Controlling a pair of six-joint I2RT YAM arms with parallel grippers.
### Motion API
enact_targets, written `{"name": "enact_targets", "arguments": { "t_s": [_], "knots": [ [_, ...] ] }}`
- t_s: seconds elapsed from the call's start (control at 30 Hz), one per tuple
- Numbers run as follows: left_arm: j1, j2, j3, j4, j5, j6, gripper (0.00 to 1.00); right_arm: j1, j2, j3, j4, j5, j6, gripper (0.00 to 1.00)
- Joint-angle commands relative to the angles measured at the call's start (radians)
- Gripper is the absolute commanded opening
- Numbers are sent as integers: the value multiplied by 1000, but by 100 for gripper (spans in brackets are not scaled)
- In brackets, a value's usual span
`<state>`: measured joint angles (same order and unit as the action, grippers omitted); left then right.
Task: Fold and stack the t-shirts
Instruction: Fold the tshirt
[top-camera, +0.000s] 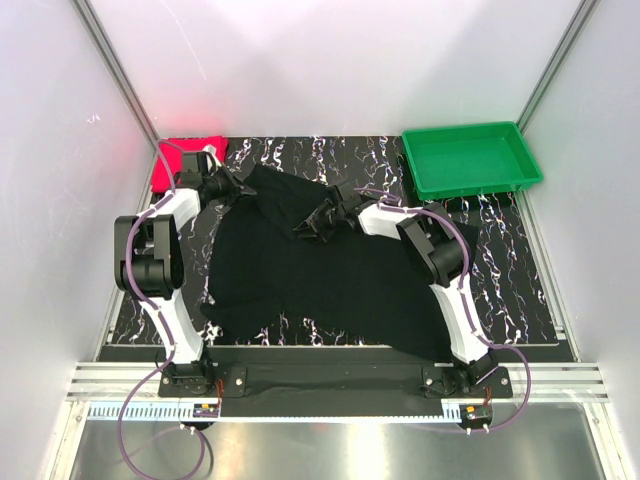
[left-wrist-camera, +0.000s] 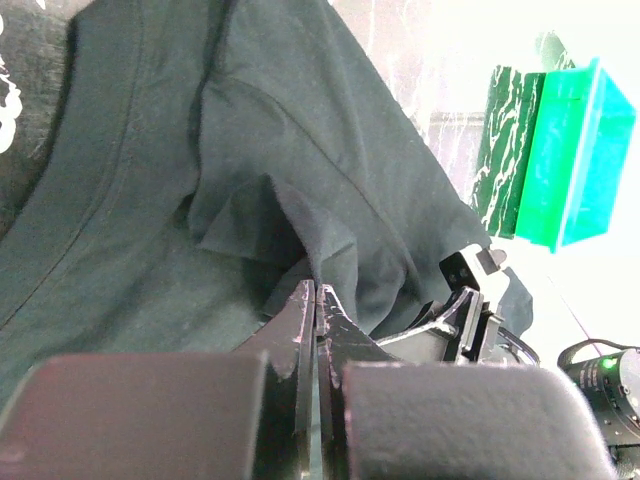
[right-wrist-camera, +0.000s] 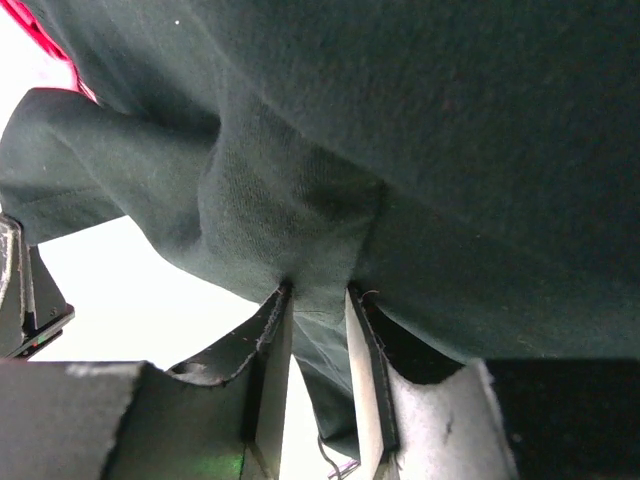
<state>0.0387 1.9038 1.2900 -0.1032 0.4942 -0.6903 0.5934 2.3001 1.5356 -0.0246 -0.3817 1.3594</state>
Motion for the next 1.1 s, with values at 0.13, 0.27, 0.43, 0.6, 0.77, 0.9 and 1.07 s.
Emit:
{"name": "enact_targets", "arguments": {
  "t_s": [0.13, 0.27, 0.43, 0.6, 0.77, 0.9, 1.07],
  "knots": [
    [7, 17, 32, 62, 37, -11, 0, 36, 35, 49, -133, 69, -26, 37],
    [6, 18, 29, 66, 44, -18, 0, 36, 50, 77, -162, 84, -39, 34],
    [7, 9, 19, 69, 47, -17, 0, 36, 68, 121, -163, 90, -88, 26],
    [7, 1, 2, 68, 52, -14, 0, 36, 73, 153, -163, 81, -134, 14],
    [7, -17, -15, 60, 56, 5, 0, 31, 44, 163, -166, 75, -172, 5],
    [13, -34, -31, 22, 52, 29, 0, 28, -7, 155, -181, 58, -206, 2],
    [17, -61, -57, -19, 44, 63, 0, 10, -27, 143, -189, -23, -236, 1]
  ]
}}
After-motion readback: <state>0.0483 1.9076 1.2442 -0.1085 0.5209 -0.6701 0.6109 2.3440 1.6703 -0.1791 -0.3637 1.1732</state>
